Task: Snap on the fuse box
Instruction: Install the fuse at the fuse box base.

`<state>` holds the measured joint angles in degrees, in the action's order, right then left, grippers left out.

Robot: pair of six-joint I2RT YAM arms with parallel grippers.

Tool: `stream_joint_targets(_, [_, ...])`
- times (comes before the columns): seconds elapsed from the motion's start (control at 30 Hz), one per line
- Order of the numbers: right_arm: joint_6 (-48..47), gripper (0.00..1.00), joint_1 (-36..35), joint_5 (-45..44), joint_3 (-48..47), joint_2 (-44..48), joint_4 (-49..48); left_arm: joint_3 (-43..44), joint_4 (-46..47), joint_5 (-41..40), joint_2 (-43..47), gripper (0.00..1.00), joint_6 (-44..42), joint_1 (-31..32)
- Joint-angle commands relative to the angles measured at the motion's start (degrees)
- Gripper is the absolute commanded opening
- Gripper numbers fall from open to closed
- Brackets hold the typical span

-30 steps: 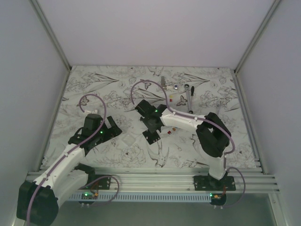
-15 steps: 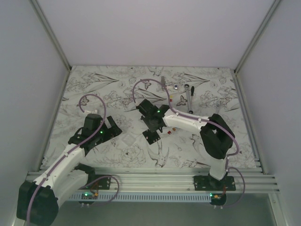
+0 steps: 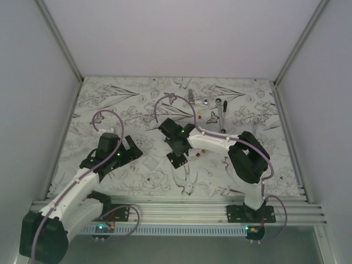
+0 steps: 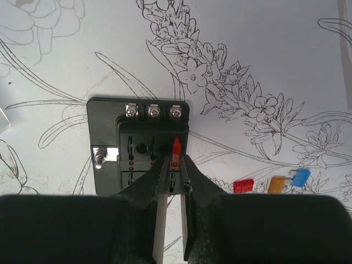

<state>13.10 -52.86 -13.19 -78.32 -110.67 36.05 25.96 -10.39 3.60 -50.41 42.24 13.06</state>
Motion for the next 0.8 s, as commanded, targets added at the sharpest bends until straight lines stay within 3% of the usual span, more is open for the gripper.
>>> stream_joint_targets(0.0, [1.3,0.18,0.0,-0.8,-1.2,-0.2,-1.1,-0.6,-0.2,1.1,0.3,1.0,0.2,-0.4])
stream_joint_targets(0.27, [1.7,0.27,0.0,-0.6,-1.7,1.0,-0.7,-0.6,-0.2,1.2,0.3,1.0,0.3,-0.3])
stream_joint_targets(0.77, [2.2,0.26,-0.1,-1.1,-2.2,1.5,-1.2,-0.8,-0.1,1.4,0.2,1.0,0.3,-0.4])
